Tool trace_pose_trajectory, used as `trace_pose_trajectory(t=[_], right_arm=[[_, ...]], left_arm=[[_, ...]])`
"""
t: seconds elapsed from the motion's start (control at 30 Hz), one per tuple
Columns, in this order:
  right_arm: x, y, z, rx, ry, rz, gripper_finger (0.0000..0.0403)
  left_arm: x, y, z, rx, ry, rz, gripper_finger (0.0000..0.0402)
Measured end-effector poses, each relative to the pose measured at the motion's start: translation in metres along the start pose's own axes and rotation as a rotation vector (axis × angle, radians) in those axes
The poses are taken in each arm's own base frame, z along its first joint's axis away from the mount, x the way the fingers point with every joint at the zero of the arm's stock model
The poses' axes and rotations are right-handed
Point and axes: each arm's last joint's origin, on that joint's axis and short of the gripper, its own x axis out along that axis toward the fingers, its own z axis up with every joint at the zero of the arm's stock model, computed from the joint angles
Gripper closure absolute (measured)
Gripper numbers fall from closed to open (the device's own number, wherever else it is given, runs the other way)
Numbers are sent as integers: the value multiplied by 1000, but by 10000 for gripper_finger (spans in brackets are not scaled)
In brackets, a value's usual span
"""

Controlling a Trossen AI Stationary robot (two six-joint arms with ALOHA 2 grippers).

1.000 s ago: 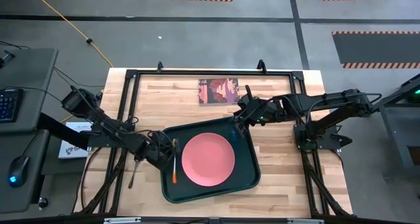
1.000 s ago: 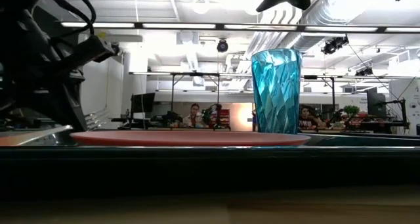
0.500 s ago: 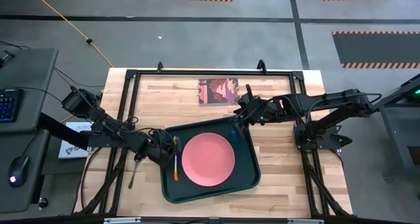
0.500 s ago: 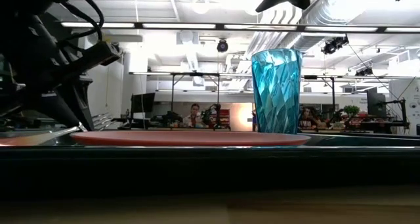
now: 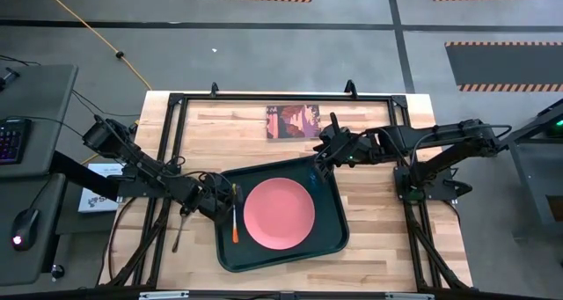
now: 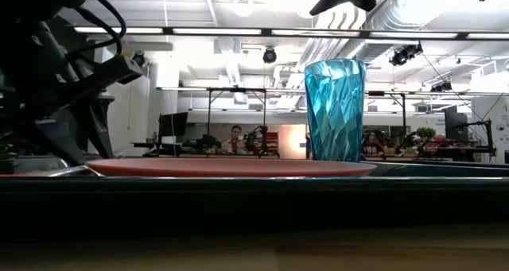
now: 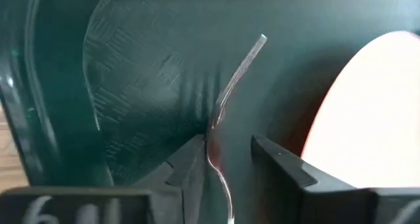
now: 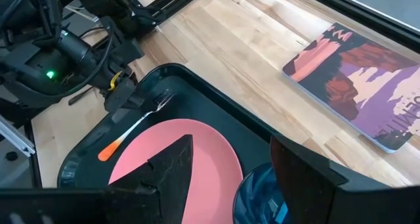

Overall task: Pick and place plate/cup/fork/spoon on tray
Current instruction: Put the orange fork to the left side of the pink plate on the black tray, then put the black spoon to the left side of the orange fork on the black tray

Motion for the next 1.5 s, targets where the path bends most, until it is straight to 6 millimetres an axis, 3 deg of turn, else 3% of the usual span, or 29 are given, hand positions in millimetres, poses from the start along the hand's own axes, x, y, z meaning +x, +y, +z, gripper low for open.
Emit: trace_pose_trajectory(t=[0.5, 0.67, 0.77, 0.97, 1.17, 1.5], right_arm=[[0, 0, 0, 0, 1, 2, 206], [0, 0, 0, 0, 2, 3, 206], [0, 0, 0, 0, 3, 3, 206], [0, 0, 0, 1, 7, 8, 206], [0, 0, 0, 22, 7, 5, 206], [1, -3, 2, 27, 2, -5, 206]], left_arm=[[-16, 3, 8, 111, 53, 41, 245], [-40, -3, 19, 298, 145, -43, 245], [-61, -3, 31, 452, 297, -97, 245], [-91, 24, 46, 462, 564, 49, 245], [-99, 44, 31, 408, 589, 223, 245], [-79, 66, -6, 392, 455, 503, 245]])
